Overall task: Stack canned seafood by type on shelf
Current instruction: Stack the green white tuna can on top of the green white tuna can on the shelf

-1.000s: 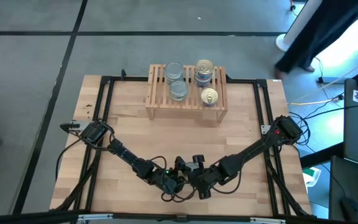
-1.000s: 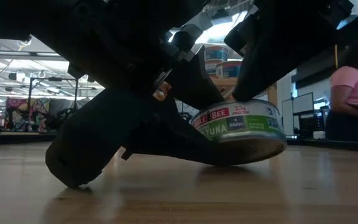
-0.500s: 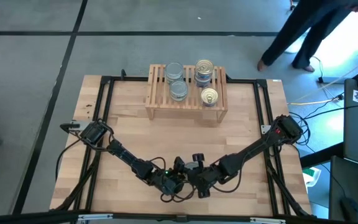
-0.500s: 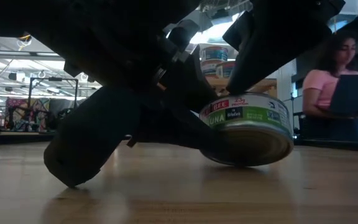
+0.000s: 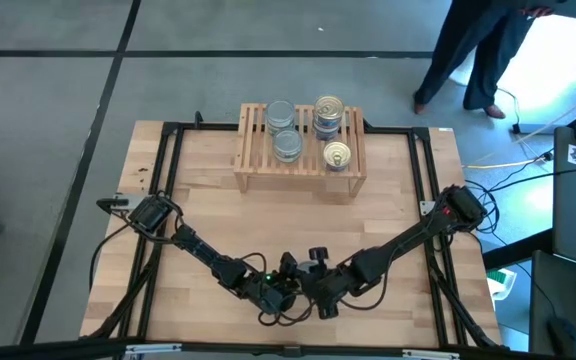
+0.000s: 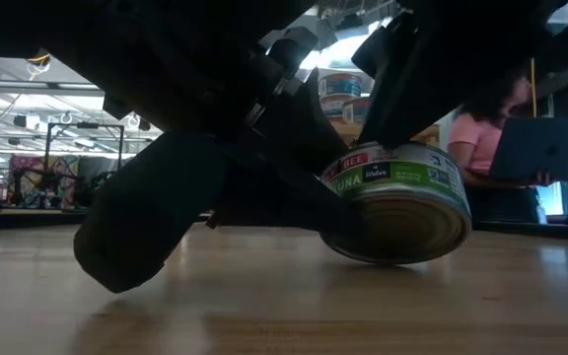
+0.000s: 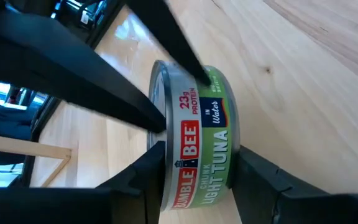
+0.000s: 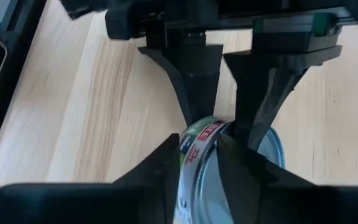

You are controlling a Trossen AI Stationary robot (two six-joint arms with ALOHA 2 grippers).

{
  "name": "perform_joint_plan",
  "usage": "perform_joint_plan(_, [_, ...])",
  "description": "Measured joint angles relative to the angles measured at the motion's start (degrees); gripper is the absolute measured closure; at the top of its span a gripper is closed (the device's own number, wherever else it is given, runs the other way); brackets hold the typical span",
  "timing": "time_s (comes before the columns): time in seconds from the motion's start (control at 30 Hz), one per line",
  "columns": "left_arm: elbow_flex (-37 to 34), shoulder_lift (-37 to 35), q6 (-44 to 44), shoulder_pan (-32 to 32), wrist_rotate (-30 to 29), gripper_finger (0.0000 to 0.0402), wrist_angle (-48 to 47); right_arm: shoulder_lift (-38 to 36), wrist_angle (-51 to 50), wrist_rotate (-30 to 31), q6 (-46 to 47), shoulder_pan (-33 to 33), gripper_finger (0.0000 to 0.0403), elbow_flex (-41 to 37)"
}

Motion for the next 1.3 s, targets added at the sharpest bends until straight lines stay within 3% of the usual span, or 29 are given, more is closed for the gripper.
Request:
perform_joint_plan(0.13, [0.04,-0.01,-0.06,0.0,-0.03,0.0257,0.03,0.07,-9.66,-0.38,0.03,0.02,0.0278,5.65])
perform_joint_plan(0.43, [-0.01,-0.38,-4.27,-0.02,-1.29,0.0258,2.37,-0.66,-27.15,8.76,-1.41,1.06,0.0282,15.39])
perform_joint_plan(0.67, [0.02,-2.82,-4.34,-0.03,-5.23,0.0258,2.73,-4.74,-32.4,11.5,-1.73,3.21,0.0283,15.44])
perform_joint_plan(1.0, [0.04,-8.38,1.5,0.09,-11.15,0.0258,1.46,-11.07,-42.14,23.11,5.14,9.52,0.0283,15.15])
perform_joint_plan(1.3, [0.07,-16.93,5.22,1.92,-16.51,0.0258,-3.32,-21.75,-36.0,24.51,5.99,12.5,0.0283,5.24])
